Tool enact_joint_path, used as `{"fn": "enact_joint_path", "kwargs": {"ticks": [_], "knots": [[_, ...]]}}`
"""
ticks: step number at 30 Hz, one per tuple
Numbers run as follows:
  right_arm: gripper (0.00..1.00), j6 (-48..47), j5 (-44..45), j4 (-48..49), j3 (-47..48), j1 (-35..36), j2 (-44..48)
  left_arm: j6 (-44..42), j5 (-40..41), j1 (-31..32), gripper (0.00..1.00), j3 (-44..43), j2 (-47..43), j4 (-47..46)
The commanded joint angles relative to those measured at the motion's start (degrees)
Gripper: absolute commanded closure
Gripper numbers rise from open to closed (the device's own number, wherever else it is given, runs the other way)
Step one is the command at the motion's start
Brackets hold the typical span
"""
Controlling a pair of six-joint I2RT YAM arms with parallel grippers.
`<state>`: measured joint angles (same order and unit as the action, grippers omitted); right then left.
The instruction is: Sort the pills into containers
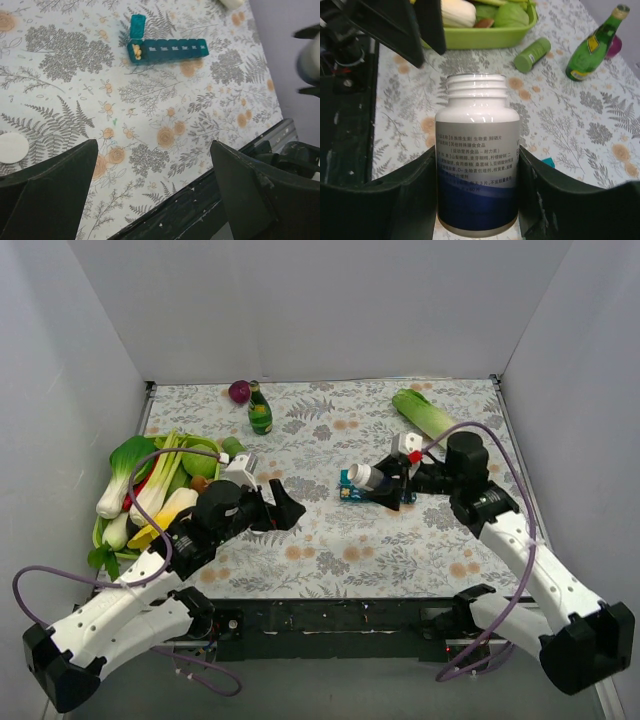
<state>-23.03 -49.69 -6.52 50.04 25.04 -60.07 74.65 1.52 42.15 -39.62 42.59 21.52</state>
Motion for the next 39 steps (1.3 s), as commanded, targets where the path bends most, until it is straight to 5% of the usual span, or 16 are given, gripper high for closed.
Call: {"fn": "enact_joint_path", "kwargs": {"ticks": [1, 6, 17, 26, 39], "knots": [[0.95, 22.12, -8.59, 27.85, -8.79, -0.87, 10.13, 0.84, 3.66, -0.32, 0.04, -2.48, 3.02, 4.05], [0.94, 37.42, -4.54, 40.53, -15.93, -0.69, 18.93, 2.16, 7.09, -0.66, 0.06, -1.26, 4.34, 5.90], [0.94, 34.38, -1.64, 39.84, -23.41, -0.69, 18.77, 3.66, 14.20, -3.65, 0.27, -6.16, 24.44, 9.15], [0.94, 32.87, -0.93, 38.34, -25.61, -0.78, 18.86, 6.29, 22.21, -4.53, 0.29, -6.44, 32.64, 14.60], [0.94, 32.52, -1.02, 37.02, -26.05, -1.48, 19.12, 6.38, 20.02, -7.87, 0.38, -6.70, 40.64, 11.79]]}}
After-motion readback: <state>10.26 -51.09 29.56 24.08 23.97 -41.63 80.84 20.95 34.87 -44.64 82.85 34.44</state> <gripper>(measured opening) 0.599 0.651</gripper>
